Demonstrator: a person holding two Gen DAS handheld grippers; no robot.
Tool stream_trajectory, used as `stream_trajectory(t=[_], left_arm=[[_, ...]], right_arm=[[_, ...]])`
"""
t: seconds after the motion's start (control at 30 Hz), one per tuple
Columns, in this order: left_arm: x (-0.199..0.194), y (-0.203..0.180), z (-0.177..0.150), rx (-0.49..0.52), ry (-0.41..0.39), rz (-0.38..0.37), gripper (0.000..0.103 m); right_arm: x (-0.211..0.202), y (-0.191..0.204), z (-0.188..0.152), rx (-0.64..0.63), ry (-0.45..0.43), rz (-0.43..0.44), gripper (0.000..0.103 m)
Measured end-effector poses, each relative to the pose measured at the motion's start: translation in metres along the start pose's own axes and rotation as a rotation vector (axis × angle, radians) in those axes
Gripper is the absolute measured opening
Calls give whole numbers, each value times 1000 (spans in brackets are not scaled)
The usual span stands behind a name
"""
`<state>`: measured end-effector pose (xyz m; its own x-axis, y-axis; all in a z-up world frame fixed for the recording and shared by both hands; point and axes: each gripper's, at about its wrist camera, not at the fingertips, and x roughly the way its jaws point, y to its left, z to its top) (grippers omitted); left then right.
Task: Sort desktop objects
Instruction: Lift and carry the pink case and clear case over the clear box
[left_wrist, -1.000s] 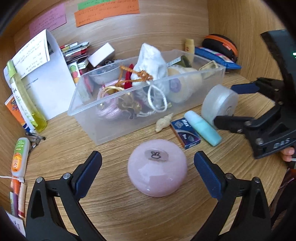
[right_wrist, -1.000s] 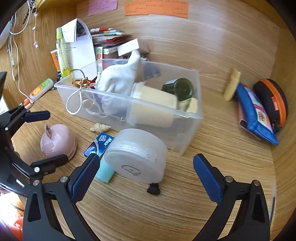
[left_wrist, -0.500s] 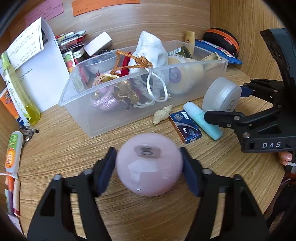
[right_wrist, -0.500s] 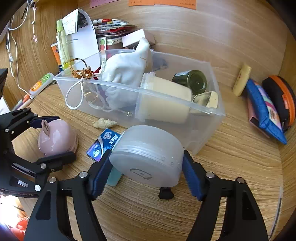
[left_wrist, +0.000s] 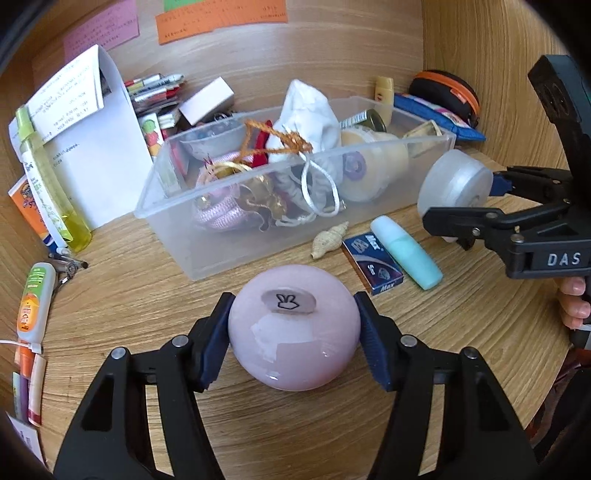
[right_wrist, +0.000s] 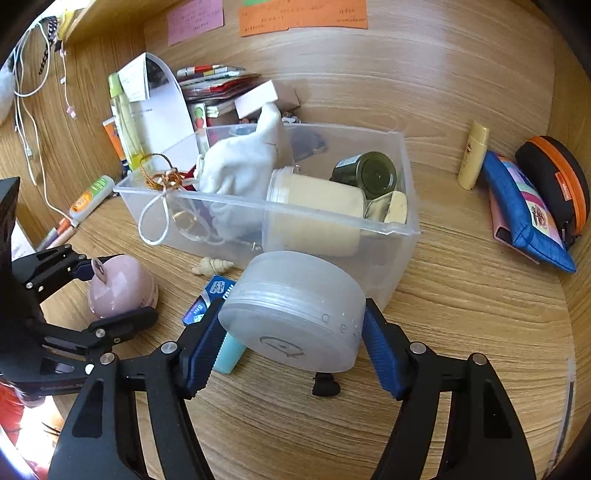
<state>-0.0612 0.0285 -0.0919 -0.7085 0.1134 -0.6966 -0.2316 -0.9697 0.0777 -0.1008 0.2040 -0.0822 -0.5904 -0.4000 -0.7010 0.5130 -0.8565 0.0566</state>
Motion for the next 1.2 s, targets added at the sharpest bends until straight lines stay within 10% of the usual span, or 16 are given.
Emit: stream_trajectory(t=[1.2], left_arm=[[-59, 22, 57, -135, -177, -65, 63]], right_arm=[[-61, -10, 43, -1, -145, 17, 68]])
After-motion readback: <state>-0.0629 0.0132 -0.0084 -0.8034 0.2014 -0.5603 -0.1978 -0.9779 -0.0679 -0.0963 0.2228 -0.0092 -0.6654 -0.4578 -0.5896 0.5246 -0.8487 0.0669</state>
